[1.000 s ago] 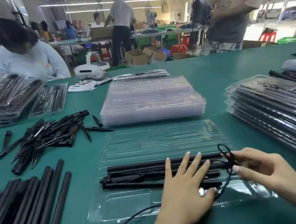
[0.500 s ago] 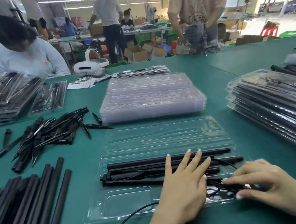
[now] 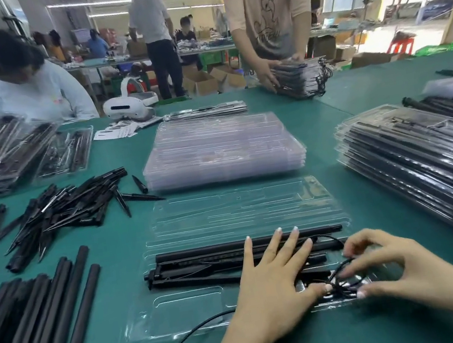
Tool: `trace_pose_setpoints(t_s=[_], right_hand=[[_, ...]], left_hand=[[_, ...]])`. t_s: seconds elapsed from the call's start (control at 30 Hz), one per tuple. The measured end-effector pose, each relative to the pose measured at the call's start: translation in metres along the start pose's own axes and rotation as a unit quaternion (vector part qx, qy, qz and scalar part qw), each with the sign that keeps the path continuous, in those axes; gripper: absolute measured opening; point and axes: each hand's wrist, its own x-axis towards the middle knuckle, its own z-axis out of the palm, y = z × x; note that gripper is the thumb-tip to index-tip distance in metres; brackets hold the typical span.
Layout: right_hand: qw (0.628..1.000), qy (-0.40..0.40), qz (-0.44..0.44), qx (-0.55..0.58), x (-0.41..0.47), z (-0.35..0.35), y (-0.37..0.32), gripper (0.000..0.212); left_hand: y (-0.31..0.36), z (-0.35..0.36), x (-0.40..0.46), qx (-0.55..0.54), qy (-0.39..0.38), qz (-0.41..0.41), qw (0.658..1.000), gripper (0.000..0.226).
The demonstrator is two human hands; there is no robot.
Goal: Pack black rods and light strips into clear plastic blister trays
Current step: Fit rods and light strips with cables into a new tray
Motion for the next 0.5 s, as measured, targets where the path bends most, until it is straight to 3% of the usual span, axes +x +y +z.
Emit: trace_pose_setpoints(t_s=[0.1, 0.3, 0.4, 0.5], right_hand=[[0.998, 0.02, -0.043, -0.05, -0.003, -0.002, 0.003, 0.013], [0.996, 0.071, -0.013, -0.044, 0.001, 0.001, 0.006, 0.012], [0.997, 0.022, -0.011, -0.079, 0.005, -0.001, 0.008, 0.014], [0.996, -0.052, 0.051, -0.058, 0.01, -0.005, 0.005, 0.015]], left_hand=[[0.0, 0.001, 0.001, -0.002, 0.003, -0.001, 1.0, 0.069], [0.002, 0.001, 0.002, 0.008, 0.005, -0.009, 1.0, 0.068], [0.004, -0.001, 0.003, 0.002, -0.01, -0.011, 1.0, 0.069], [0.013, -0.002, 0.004, -0.021, -0.02, 0.006, 1.0, 0.067]])
